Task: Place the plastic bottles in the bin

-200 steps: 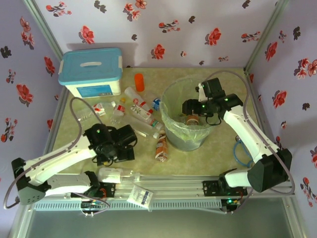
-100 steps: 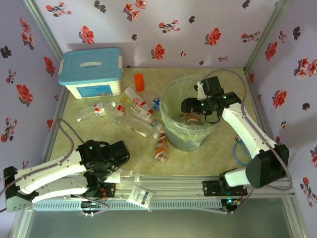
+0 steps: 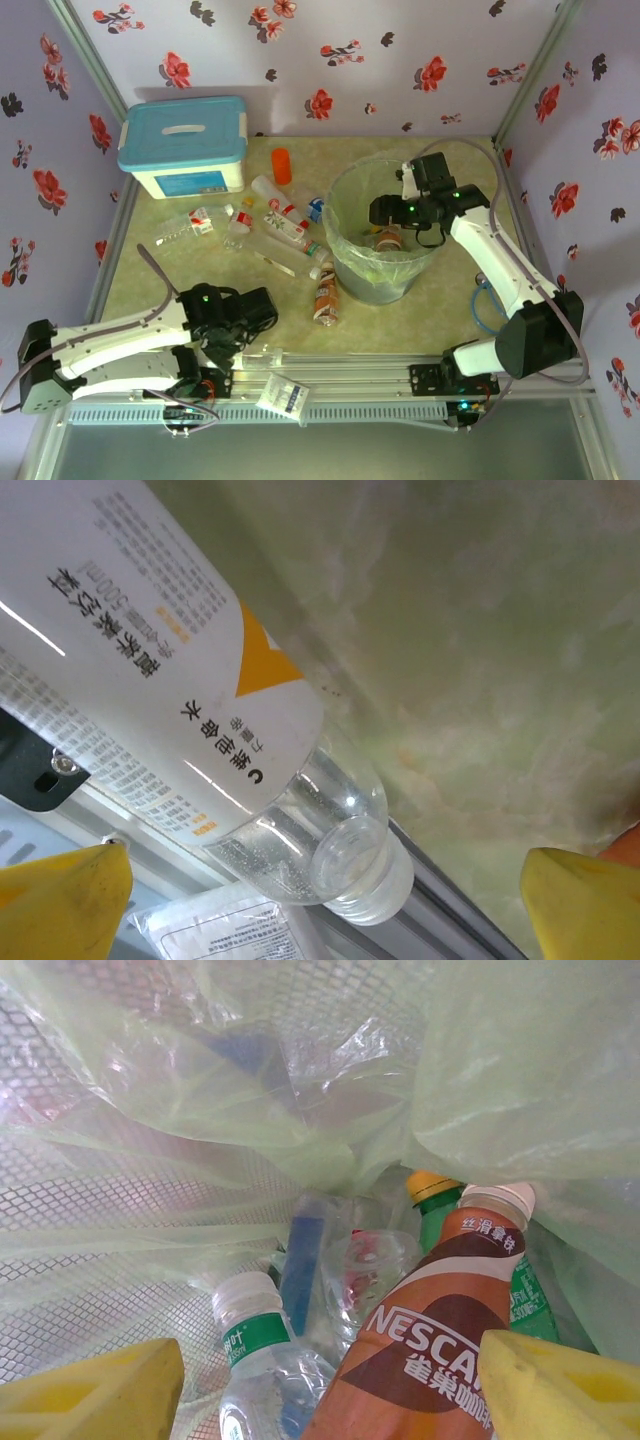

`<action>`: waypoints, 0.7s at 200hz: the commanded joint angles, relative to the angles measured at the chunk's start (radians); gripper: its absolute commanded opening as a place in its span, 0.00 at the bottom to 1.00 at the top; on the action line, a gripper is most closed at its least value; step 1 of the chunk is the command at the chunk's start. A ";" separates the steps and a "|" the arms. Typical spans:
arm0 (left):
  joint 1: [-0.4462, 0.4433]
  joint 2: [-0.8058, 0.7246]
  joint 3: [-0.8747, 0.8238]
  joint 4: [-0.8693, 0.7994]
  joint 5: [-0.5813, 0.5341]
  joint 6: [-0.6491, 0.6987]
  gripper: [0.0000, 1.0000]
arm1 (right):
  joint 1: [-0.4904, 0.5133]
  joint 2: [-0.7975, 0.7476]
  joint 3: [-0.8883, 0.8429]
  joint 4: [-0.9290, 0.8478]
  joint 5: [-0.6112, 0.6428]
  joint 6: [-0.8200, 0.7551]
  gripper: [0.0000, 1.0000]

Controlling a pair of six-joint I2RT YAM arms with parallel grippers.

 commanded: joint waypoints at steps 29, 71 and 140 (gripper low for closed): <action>-0.052 0.021 0.012 -0.049 0.060 -0.171 1.00 | -0.011 0.012 0.046 0.002 -0.022 -0.033 0.78; -0.058 0.016 -0.133 0.175 0.070 -0.237 1.00 | -0.011 0.013 0.045 -0.009 -0.024 -0.041 0.78; 0.102 0.112 -0.158 0.307 0.074 -0.059 0.99 | -0.019 0.005 0.057 -0.032 -0.016 -0.047 0.78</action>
